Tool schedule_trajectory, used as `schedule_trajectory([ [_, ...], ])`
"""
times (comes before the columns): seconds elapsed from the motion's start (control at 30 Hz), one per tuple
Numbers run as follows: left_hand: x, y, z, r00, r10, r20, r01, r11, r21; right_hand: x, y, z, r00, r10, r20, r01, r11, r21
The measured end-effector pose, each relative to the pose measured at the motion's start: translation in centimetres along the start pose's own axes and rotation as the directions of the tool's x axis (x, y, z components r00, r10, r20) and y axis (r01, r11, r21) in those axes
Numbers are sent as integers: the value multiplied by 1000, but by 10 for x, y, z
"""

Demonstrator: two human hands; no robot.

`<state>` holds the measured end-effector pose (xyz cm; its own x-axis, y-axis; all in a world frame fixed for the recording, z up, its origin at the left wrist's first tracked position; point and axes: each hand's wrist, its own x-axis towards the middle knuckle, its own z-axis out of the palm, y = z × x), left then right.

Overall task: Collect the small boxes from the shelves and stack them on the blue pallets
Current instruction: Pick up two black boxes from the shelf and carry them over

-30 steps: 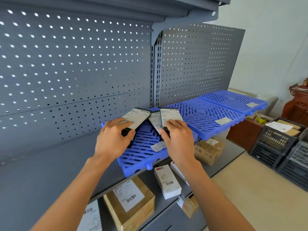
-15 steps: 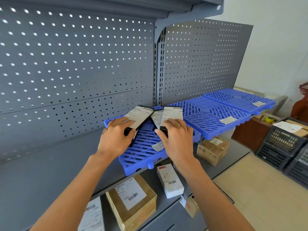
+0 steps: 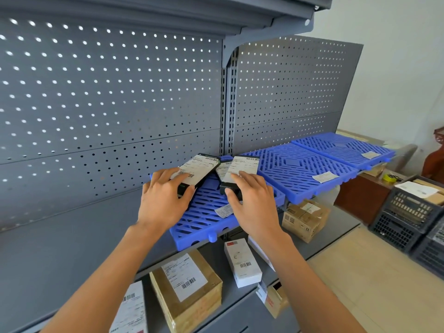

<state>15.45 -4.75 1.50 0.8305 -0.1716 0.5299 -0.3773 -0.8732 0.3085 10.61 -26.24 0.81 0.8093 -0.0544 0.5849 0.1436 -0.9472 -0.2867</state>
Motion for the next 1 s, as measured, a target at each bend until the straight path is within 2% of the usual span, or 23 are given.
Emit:
schedule_trajectory([
  [0.13, -4, 12, -7, 1000, -1, -7, 1, 1000, -8, -2, 5, -9, 998, -36, 41, 37, 999, -11],
  [0.33, -16, 31, -21, 998, -9, 67, 5, 999, 52, 7, 7, -21, 980, -80, 182, 104, 986, -127],
  [0.5, -33, 44, -43, 991, -56, 122, 45, 995, 89, 3, 1, -29, 972, -142, 188, 162, 983, -90],
  [0.6, -47, 50, -60, 988, -94, 125, 82, 992, 98, -5, -9, -34, 968, -172, 185, 183, 982, -43],
  [0.8, -91, 42, -104, 971, -195, 135, 174, 973, 149, -30, -55, -48, 963, -242, 114, 222, 961, 164],
  [1.0, -161, 12, -162, 943, -317, 107, 286, 930, 231, -74, -123, -56, 925, -341, 169, 295, 922, 251],
])
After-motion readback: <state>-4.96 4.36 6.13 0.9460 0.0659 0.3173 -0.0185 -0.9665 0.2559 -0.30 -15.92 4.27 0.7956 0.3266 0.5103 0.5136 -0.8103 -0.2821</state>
